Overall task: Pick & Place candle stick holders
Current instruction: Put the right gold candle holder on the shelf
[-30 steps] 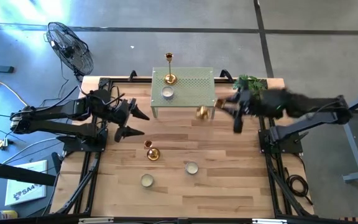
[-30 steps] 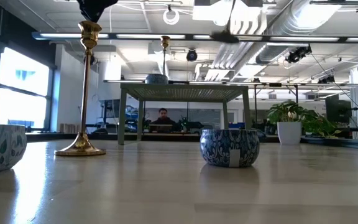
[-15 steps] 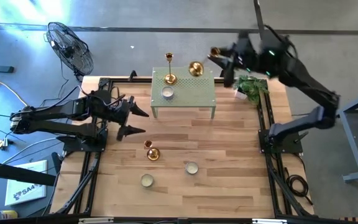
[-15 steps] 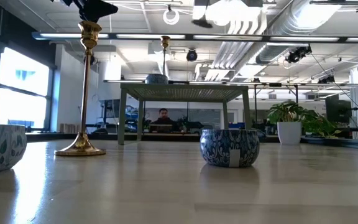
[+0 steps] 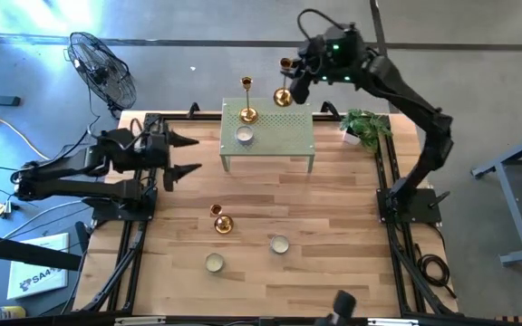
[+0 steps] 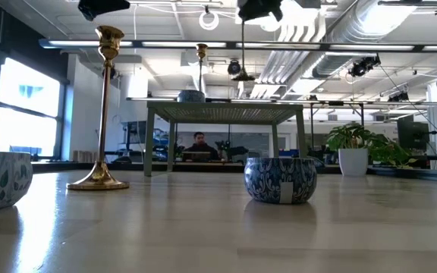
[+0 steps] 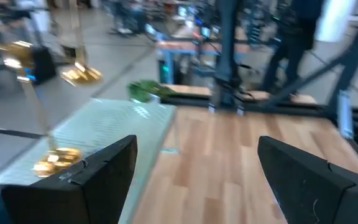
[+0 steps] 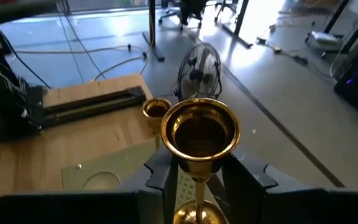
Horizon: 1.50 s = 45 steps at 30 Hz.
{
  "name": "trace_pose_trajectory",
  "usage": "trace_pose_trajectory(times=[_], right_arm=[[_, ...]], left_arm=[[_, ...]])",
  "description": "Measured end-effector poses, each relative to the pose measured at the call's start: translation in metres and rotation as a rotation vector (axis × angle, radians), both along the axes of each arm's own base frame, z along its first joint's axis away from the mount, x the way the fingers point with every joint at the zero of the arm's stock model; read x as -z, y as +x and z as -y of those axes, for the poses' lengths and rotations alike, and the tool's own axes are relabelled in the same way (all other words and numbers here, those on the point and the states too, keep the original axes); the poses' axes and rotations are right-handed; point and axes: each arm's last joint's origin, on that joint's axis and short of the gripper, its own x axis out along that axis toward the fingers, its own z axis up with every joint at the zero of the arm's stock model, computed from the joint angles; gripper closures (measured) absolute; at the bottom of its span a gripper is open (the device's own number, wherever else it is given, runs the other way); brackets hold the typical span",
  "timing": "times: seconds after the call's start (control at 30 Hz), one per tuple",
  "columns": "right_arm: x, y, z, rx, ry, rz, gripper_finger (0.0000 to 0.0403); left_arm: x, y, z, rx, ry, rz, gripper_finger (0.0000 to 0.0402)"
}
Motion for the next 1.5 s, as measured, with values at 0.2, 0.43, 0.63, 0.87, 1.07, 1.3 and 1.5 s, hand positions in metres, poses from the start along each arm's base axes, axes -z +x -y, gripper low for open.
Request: trace_pose_trajectory(times=[0.2,0.43,0.63,0.87,1.07,1.3,1.5], right_arm=[[0.021,0.017,0.012,-0.014,0.044,-0.053,0.0312],[0.035,0.028,0.018,-0.054,0.115,-0.067,0.0312],[0.047,0.032,0.02,-0.051,0.152,-0.121,0.0312],[0.065,0.037,0.028,-0.024,0.189,-0.101,0.0312],[0.078,0.043,0.032,-0.029,0.178,-0.073,0.0312],[0.083,0.045,0.033,-0.019,0.162,-0.06,0.0312],[0.083,0.045,0.033,-0.016,0.165,-0.061,0.0312]], left_arm=[[-0.003,-0.017,-0.002,-0.135,0.036,0.029,0.0073],[-0.003,-0.021,-0.003,-0.199,0.071,0.018,0.0073],[-0.002,-0.021,-0.003,-0.201,0.071,0.007,0.0073],[-0.002,-0.021,-0.003,-0.201,0.07,0.007,0.0073],[-0.002,-0.021,-0.003,-0.201,0.07,0.007,0.0073],[-0.002,-0.021,-0.003,-0.2,0.07,0.007,0.0073],[-0.001,-0.021,-0.003,-0.2,0.07,-0.004,0.0073]])
